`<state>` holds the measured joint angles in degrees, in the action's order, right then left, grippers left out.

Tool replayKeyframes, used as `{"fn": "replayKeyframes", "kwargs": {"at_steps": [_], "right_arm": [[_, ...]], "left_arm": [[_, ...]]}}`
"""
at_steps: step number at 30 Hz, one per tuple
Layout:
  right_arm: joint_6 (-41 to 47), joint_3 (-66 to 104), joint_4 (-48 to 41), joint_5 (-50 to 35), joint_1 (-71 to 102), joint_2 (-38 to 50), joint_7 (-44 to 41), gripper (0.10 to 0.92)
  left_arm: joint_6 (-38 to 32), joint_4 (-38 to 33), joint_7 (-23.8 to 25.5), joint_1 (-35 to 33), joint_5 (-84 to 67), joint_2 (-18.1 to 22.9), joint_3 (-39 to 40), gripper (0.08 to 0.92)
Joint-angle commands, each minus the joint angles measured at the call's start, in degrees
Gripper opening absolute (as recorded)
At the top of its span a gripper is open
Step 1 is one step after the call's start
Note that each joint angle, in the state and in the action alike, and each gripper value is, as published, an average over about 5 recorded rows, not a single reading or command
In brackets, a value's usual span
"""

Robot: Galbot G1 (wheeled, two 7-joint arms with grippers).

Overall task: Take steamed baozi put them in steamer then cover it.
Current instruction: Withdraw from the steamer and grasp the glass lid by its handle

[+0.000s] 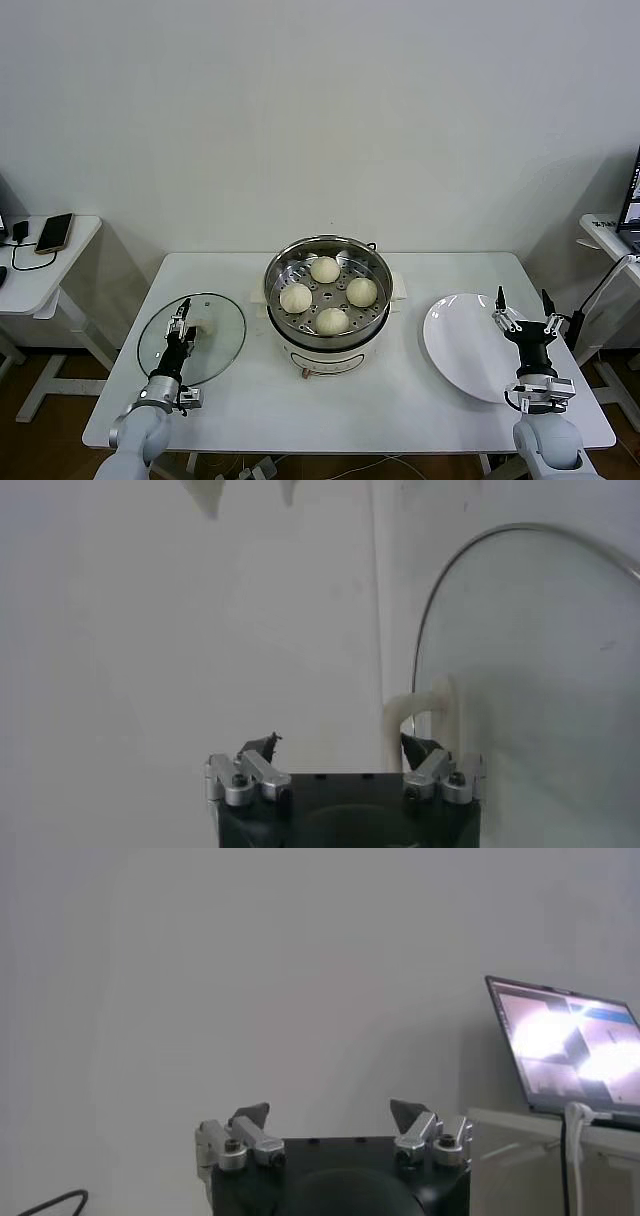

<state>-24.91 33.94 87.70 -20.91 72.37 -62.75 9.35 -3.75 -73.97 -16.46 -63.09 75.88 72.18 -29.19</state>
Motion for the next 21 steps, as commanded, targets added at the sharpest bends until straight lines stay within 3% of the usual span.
{"fn": "replayKeyframes", "kwargs": {"at_steps": [1, 11, 21], "right_arm": [[0.1, 0.2, 0.1, 0.4, 0.1, -0.2, 0.1, 0.823], [0.1, 0.1, 0.1, 0.5, -0.5, -0.3, 0.2, 0.823], [-0.3, 0.0, -0.3, 0.7, -0.7, -0.8, 0.0, 0.823]], "left_arm": [[-0.2, 4.2, 0.1, 3.0, 0.2, 0.2, 0.1, 0.777], [0.1, 3.5, 0.7, 2.6, -2.1, -0.1, -0.1, 0.489], [3.3, -14.9, 4.7, -2.3, -8.4, -3.0, -2.3, 0.216]]}}
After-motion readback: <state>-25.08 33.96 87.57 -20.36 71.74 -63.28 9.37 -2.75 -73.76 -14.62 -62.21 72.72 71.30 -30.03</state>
